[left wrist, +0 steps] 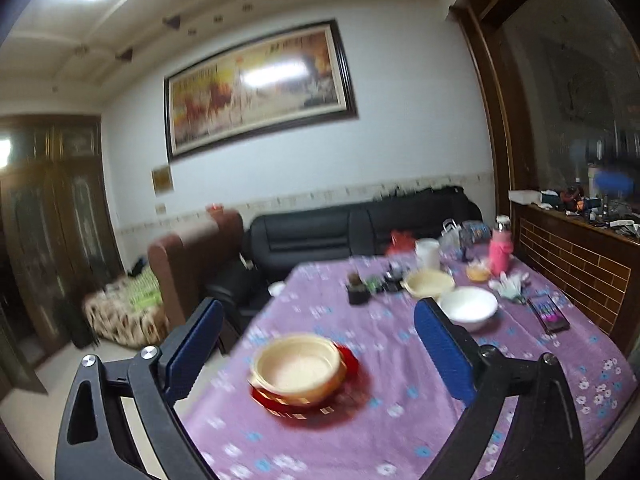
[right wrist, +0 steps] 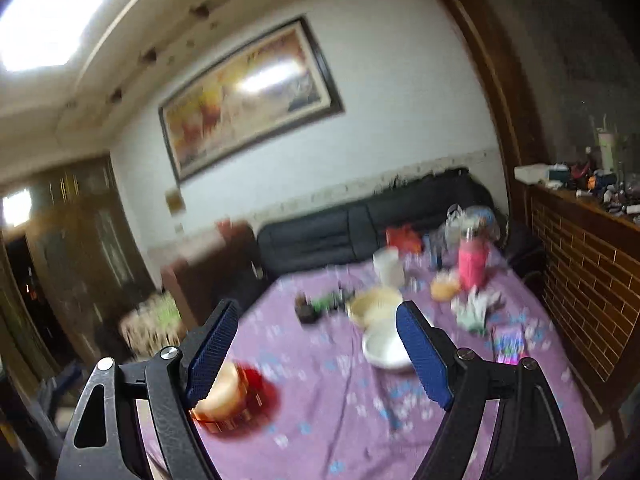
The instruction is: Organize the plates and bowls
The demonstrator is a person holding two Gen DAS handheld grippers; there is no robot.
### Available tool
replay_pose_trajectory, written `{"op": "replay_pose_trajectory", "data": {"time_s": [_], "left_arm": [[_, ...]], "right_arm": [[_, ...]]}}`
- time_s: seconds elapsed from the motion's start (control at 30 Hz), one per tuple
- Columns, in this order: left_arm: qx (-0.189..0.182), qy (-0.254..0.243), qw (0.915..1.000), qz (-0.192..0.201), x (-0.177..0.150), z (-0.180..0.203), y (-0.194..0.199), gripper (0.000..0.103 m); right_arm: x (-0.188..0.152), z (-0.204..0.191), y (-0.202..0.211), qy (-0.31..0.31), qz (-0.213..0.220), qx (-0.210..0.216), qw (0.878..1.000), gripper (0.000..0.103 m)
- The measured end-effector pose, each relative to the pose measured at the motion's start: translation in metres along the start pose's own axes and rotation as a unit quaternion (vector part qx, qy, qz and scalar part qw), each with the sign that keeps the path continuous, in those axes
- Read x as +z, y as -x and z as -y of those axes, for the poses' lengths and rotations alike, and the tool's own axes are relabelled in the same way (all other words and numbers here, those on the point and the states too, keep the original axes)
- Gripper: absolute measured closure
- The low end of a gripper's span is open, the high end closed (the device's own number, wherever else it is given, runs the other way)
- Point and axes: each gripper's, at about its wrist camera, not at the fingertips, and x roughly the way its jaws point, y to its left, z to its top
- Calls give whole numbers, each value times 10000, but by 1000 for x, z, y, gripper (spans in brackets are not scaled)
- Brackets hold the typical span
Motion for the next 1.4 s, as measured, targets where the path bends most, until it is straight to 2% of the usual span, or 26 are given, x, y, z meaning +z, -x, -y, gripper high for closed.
{"op": "replay_pose_trajectory", "data": {"time_s": [0.07,0.1,0.17,0.23,0.33,0.4,0.47,0.57,0.7,0.77,0.87,1.03,1.13,1.27,1.33,1.4], "left_arm": [[-64,-48,10000,-10,16,-9,1,4],[-109,-62,9999,-24,23,-11,-1,4],[-213,-69,9997,-81,33,-12,-13,3],[-427,-33,9988,-220,39,-5,-34,3],[-974,5,9926,-731,37,15,-78,3],[-1440,39,9828,-1157,32,33,-115,3],[-1735,-6,9732,-1511,26,51,-148,3],[-1884,-14,9634,-1905,20,74,-196,3],[-1895,45,9564,-2222,6,100,-256,3],[-1953,143,9453,-2610,-6,116,-294,3],[-2039,382,9273,-3115,-23,134,-340,3],[-2047,817,8963,-3848,-59,171,-412,4],[-1992,735,8893,-4050,-73,191,-439,15],[-2021,569,8791,-4279,-88,216,-467,37],[-2056,520,8756,-4341,-95,227,-476,42],[-2092,488,8740,-4358,-98,235,-480,49]], "right_arm": [[42,0,16,-24,214,-71,9997,16],[60,-2,22,5,321,-154,9994,12],[98,-4,30,158,488,-424,9978,9],[117,-1,28,229,520,-686,9960,8],[125,15,0,202,251,-1023,9942,8],[116,30,-26,159,-38,-1186,9928,8],[97,53,-67,90,-483,-1338,9898,8],[54,90,-135,-97,-1157,-1479,9822,10],[-16,138,-211,-636,-1844,-1208,9733,28],[-49,155,-245,-919,-2078,-1035,9683,34],[-86,170,-282,-1090,-2262,-924,9635,37],[-114,183,-311,-1053,-2185,-1048,9645,37],[-123,193,-320,-1041,-2174,-1108,9642,37],[-137,207,-334,-1071,-2268,-1052,9623,37],[-143,213,-342,-1121,-2438,-941,9587,37],[-145,214,-346,-1161,-2527,-811,9571,42]]}}
